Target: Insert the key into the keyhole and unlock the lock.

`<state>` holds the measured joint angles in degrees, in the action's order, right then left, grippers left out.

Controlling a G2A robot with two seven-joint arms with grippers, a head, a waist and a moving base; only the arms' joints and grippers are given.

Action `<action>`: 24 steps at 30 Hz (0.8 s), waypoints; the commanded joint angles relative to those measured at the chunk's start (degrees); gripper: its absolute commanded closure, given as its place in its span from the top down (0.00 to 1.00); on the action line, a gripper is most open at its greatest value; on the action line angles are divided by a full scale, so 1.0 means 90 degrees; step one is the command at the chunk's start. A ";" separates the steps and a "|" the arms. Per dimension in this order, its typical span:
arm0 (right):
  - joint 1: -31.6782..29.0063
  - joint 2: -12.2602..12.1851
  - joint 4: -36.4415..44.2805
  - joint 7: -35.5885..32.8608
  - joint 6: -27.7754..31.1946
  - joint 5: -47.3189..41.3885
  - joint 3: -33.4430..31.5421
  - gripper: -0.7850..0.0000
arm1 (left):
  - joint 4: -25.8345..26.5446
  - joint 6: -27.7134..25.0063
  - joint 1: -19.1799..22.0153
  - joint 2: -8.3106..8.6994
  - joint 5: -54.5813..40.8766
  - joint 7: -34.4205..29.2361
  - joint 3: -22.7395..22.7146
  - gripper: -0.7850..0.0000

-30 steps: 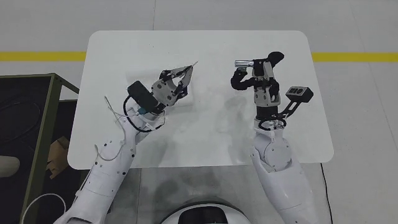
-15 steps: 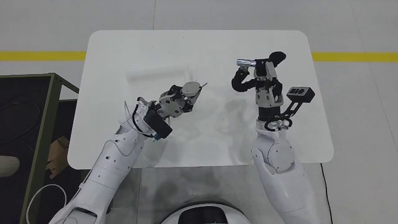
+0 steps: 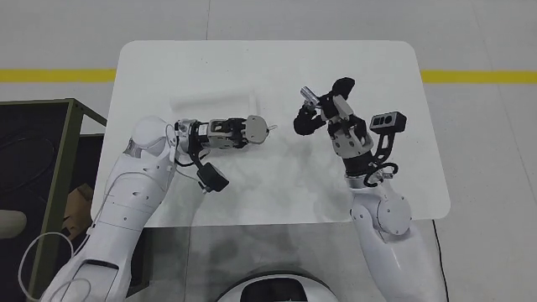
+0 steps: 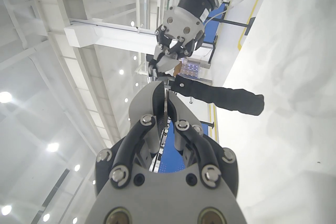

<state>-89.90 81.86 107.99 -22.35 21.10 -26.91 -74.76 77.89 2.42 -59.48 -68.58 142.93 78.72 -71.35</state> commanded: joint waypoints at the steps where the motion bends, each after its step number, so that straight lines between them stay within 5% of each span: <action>1: 0.0000 0.0001 -0.0008 0.0184 0.0026 0.0007 0.0000 0.00 | 0.0004 -0.0006 -0.0002 0.0001 0.0013 0.0004 0.0001 0.00; 9: 0.0000 0.0001 -0.0008 0.0184 0.0026 0.0007 0.0000 0.00 | 0.0004 -0.0006 -0.0002 0.0001 0.0013 0.0004 0.0001 0.00; 18: 0.0071 -0.0163 0.0228 -0.0434 0.1330 0.2637 -0.0717 0.00 | 0.0760 0.0769 -0.0265 0.0146 0.0800 0.0160 -0.0246 0.00; 24: 0.0087 -0.0165 0.0007 -0.0059 0.1350 0.2917 -0.0623 0.00 | 0.0836 0.0908 -0.0440 0.0181 0.0759 -0.0141 -0.0283 0.00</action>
<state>-88.96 80.30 108.36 -23.79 33.81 -0.08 -80.89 85.45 10.57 -63.31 -66.95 150.09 78.10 -73.92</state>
